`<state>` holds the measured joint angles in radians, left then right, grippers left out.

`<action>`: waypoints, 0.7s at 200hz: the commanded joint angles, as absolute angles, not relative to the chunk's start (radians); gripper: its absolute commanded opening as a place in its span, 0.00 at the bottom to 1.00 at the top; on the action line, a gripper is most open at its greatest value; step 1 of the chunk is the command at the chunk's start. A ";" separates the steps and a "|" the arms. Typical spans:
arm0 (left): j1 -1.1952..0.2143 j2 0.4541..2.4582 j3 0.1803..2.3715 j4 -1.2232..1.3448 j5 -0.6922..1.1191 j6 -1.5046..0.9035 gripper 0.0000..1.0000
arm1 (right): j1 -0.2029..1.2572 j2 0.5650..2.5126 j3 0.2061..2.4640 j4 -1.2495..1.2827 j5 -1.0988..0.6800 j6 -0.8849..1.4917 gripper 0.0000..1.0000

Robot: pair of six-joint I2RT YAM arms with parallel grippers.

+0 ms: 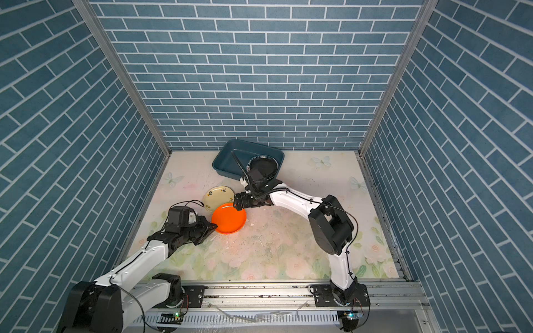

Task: Place the plates into the plastic bin on the countertop
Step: Place the plate in the plastic bin.

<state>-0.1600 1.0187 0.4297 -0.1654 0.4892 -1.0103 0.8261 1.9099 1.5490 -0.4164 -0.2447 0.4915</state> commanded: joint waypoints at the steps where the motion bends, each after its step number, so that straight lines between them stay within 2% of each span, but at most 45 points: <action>1: -0.155 0.978 0.545 -0.285 0.467 -0.965 0.00 | 0.767 1.788 1.597 -0.449 -0.168 0.417 0.86; 50: -0.156 1.040 0.769 -0.291 0.413 -0.963 0.00 | 0.616 1.608 1.591 -0.471 -0.162 0.333 0.89; 100: -0.199 1.318 1.042 -0.248 0.381 -0.935 0.00 | 0.499 1.469 1.543 -0.536 -0.138 0.212 0.92; 140: -0.238 1.585 1.302 -0.282 0.392 -0.909 0.00 | 0.452 1.411 1.517 -0.540 -0.104 0.222 0.95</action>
